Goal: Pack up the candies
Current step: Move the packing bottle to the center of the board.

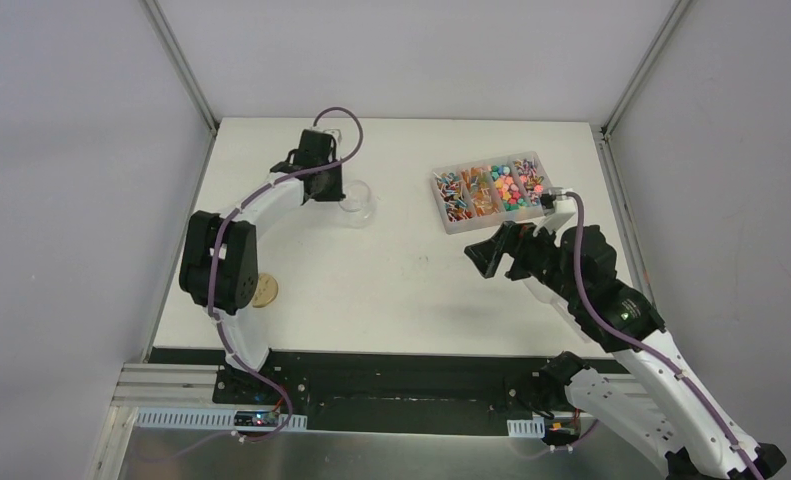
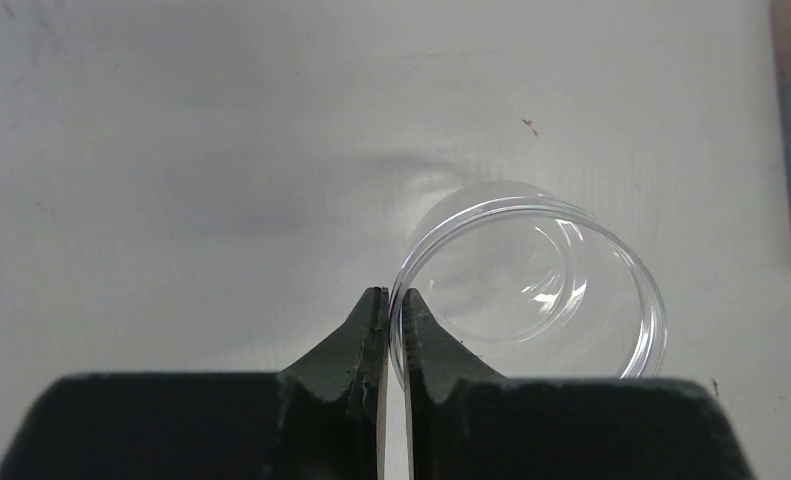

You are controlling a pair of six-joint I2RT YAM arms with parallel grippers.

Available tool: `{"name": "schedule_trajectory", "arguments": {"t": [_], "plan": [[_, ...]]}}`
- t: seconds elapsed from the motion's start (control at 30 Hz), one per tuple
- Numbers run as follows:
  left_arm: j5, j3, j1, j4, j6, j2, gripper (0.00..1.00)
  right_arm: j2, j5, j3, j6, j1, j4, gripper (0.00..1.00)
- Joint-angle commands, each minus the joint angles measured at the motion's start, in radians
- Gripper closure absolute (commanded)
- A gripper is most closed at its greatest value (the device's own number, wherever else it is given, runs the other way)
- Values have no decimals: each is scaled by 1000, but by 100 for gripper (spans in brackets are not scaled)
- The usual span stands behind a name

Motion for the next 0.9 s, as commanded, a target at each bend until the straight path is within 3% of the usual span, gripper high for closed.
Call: {"name": "schedule_trajectory", "arguments": {"t": [0.0,0.53,0.87], "plan": [[-29,-27,-64,8,-1,-68,94,-22,18,-14,30,5,0,0],[-17,-13,-262,-4,-72,-11,93,-11,99,-34,92,6,-39,0],[-29,-36,-313,-5,-85,-5,87,-10,102,-45,111,5,-38,1]]}}
